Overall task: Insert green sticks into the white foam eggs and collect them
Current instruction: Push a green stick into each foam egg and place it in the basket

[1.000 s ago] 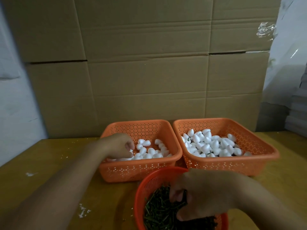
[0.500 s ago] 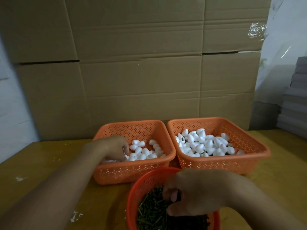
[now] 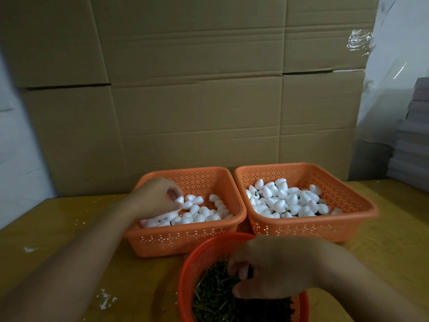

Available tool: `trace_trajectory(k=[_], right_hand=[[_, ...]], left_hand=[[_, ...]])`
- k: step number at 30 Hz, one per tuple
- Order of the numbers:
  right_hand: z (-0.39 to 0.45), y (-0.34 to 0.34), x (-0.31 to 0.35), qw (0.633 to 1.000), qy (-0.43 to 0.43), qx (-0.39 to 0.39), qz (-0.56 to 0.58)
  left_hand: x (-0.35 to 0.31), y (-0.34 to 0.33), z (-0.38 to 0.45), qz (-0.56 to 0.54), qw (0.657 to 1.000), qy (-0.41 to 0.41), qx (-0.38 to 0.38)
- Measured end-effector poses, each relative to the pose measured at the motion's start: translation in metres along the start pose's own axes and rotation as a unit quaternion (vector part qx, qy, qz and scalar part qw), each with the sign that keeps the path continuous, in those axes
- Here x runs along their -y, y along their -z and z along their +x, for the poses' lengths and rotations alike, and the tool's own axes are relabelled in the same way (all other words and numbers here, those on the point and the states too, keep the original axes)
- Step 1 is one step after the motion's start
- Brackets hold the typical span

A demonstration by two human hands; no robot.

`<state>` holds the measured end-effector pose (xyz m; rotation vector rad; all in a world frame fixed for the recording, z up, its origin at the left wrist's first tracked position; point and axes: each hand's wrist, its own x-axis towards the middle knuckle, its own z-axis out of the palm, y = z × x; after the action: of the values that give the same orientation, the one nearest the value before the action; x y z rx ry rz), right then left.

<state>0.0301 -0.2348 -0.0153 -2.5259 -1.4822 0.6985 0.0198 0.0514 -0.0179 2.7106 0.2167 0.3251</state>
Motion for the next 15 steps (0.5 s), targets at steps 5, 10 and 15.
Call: trace_trajectory(k=[5, 10, 15], right_hand=[[0.001, 0.0, 0.001, 1.0, 0.003, 0.004, -0.005], [0.001, -0.001, 0.002, 1.0, 0.004, 0.005, -0.017], [0.002, -0.003, 0.002, 1.0, 0.005, -0.007, -0.022]], left_hand=[[-0.022, 0.004, -0.027, -0.208, 0.967, -0.04, -0.14], [-0.044, 0.004, -0.049, -0.342, 0.919, -0.111, -0.161], [-0.053, 0.003, -0.059, -0.41, 0.881, -0.183, -0.148]])
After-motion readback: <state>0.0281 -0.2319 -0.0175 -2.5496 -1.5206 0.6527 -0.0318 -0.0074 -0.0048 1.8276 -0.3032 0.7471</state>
